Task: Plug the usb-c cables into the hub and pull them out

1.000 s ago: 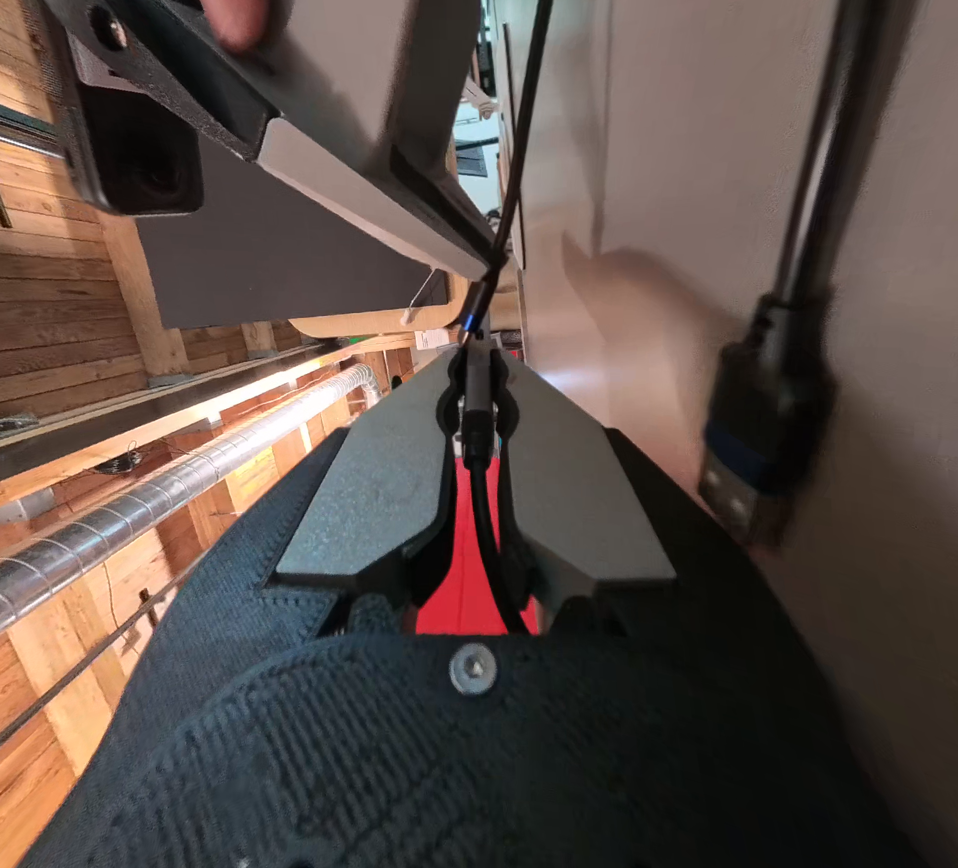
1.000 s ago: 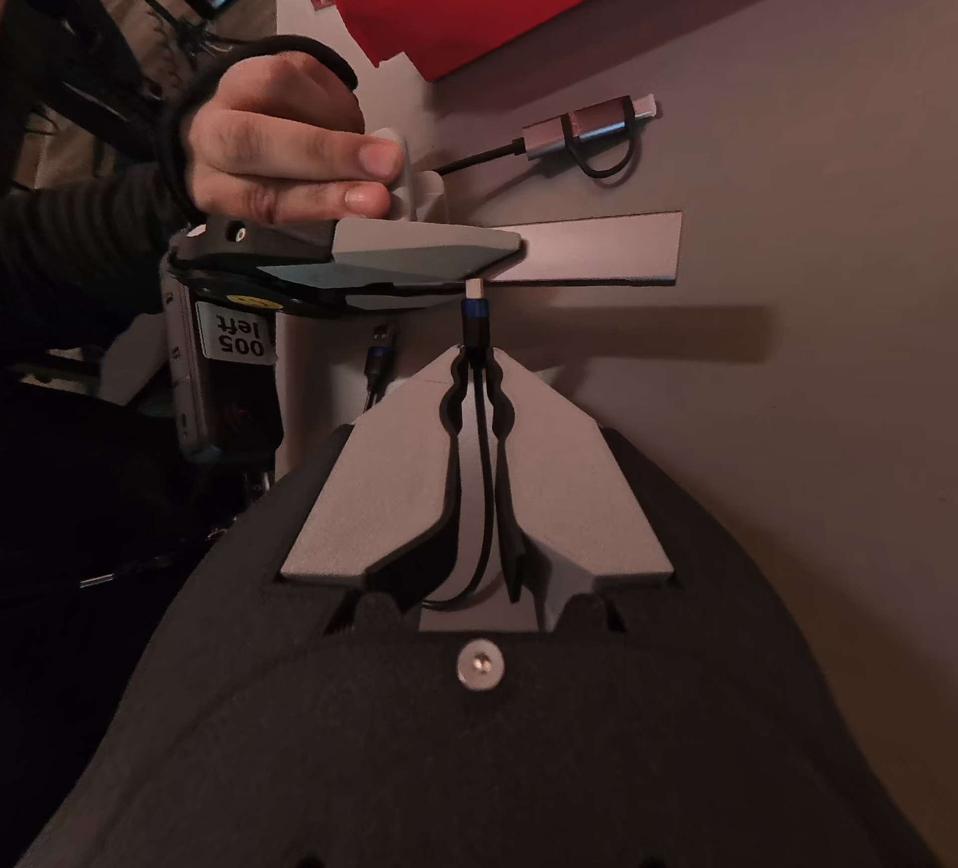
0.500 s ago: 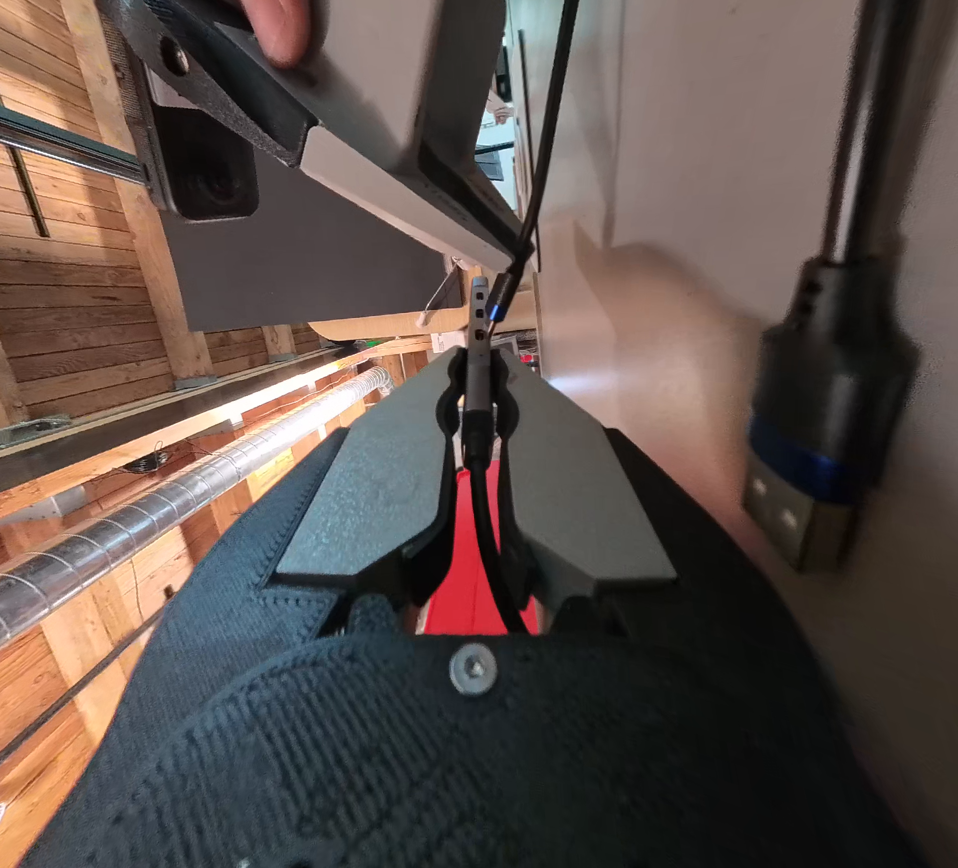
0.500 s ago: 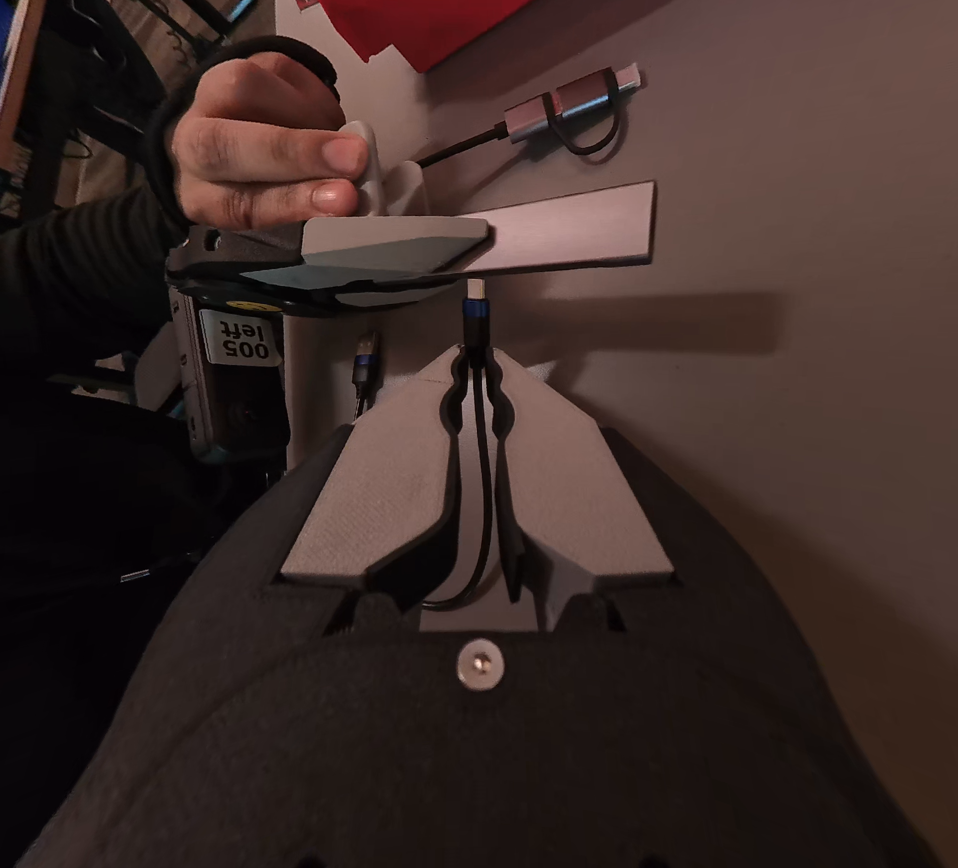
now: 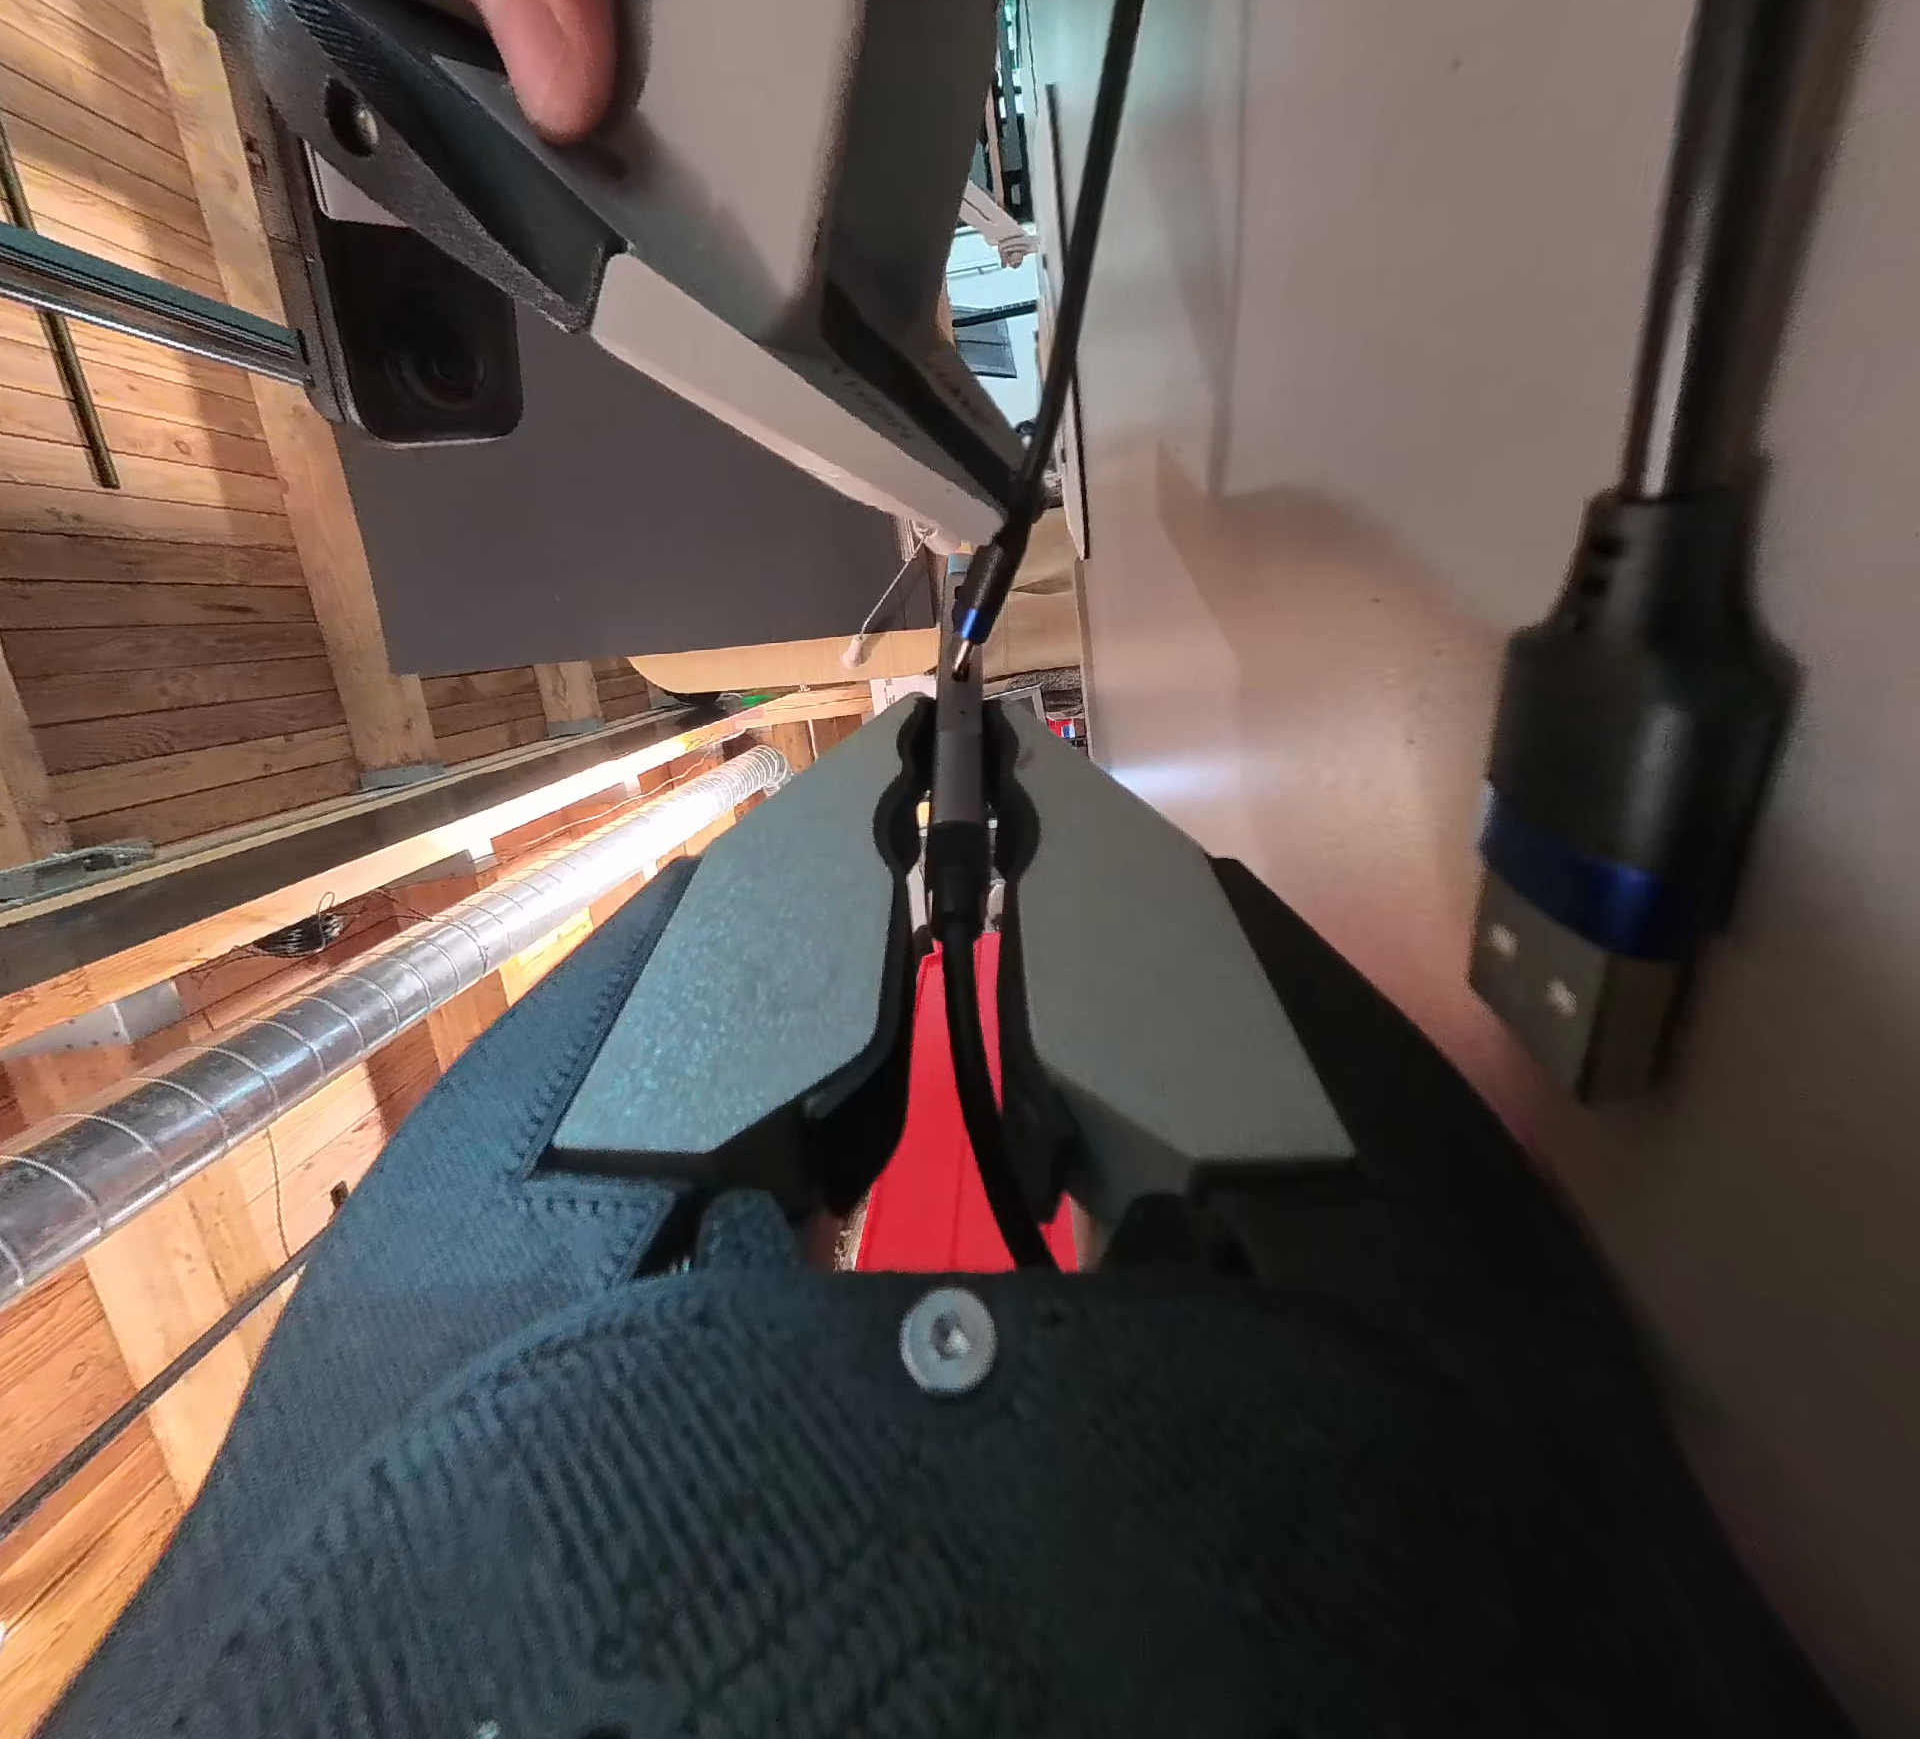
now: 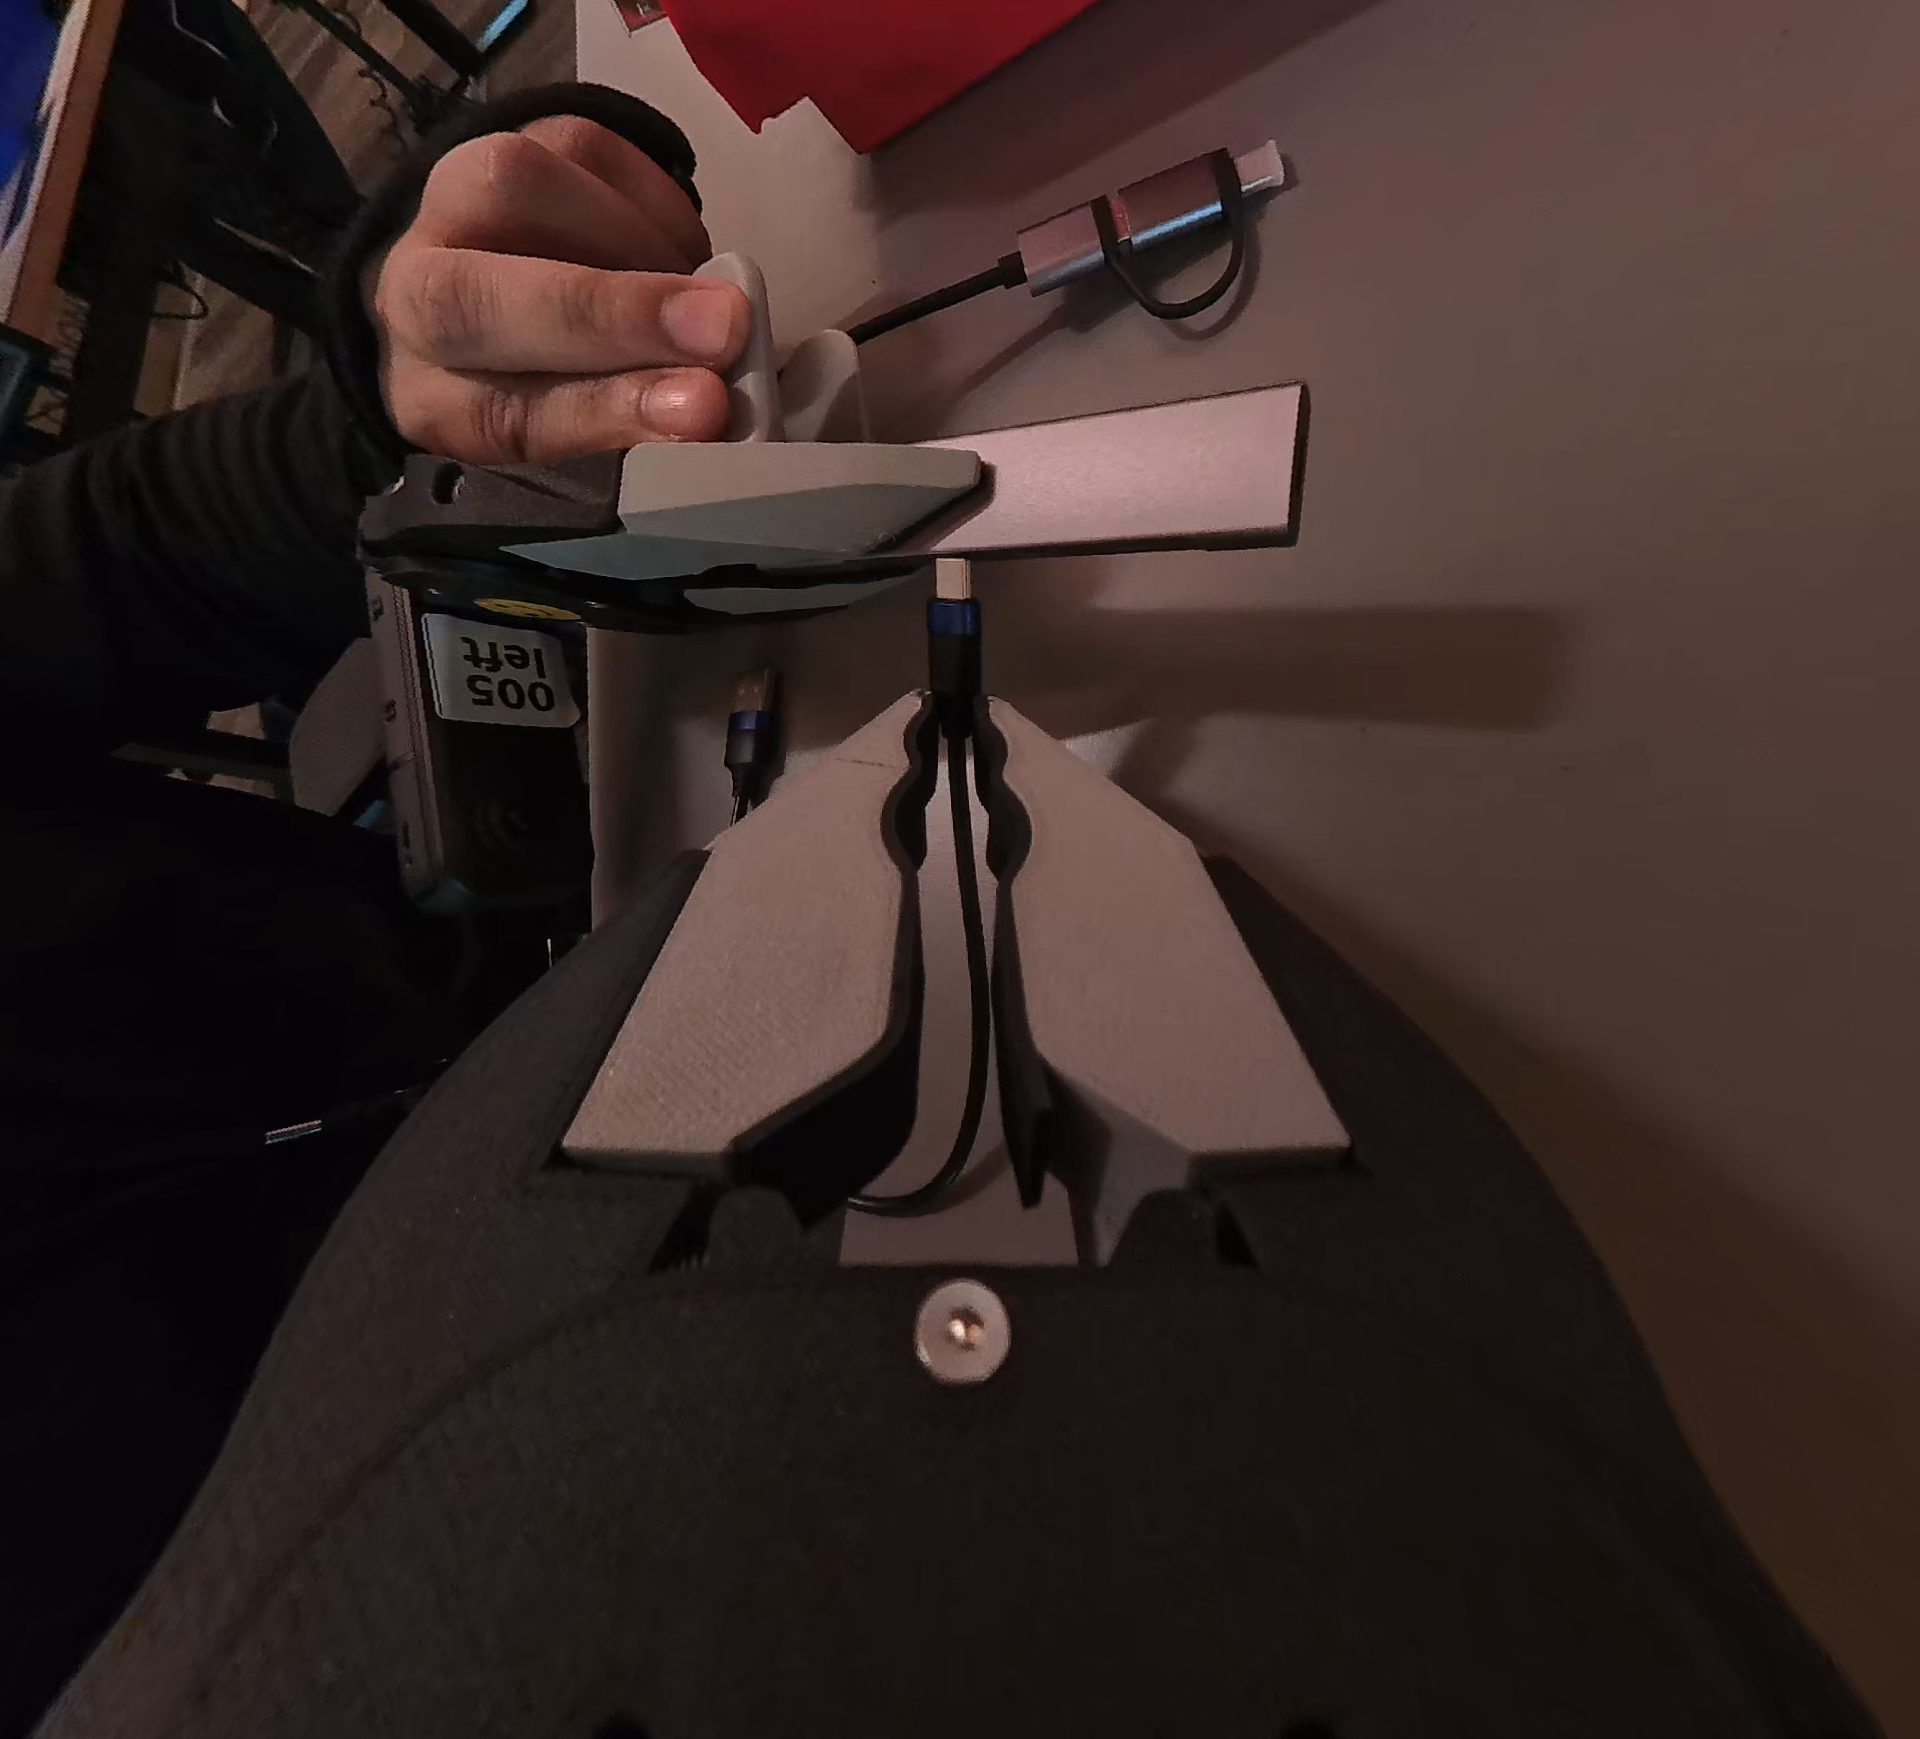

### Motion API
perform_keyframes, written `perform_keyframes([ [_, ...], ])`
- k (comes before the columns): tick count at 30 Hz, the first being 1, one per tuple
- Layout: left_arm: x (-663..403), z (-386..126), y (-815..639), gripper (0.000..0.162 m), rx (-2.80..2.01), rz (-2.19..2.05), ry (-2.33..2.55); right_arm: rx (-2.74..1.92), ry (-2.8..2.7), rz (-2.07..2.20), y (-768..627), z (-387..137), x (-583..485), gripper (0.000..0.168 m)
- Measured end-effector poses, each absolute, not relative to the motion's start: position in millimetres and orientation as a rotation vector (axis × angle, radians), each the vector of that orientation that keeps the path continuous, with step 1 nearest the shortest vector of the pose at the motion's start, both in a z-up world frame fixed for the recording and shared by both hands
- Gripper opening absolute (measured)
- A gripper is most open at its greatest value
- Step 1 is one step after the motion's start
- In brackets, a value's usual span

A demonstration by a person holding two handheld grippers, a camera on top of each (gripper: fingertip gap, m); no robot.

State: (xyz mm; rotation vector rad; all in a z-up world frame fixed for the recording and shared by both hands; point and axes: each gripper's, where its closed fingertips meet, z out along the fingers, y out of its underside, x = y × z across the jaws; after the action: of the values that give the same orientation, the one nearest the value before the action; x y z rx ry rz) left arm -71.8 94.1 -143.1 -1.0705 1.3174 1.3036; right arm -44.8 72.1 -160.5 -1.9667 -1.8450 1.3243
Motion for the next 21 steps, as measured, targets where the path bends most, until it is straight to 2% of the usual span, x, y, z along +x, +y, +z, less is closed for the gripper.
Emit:
perform_keyframes([
  [21, -65.0, -143.6, 91.2, 0.007, -1.037, 1.296, 1.338, -1.998, -1.871, 1.37, 67.1, -162.4, -40.5, 0.003],
])
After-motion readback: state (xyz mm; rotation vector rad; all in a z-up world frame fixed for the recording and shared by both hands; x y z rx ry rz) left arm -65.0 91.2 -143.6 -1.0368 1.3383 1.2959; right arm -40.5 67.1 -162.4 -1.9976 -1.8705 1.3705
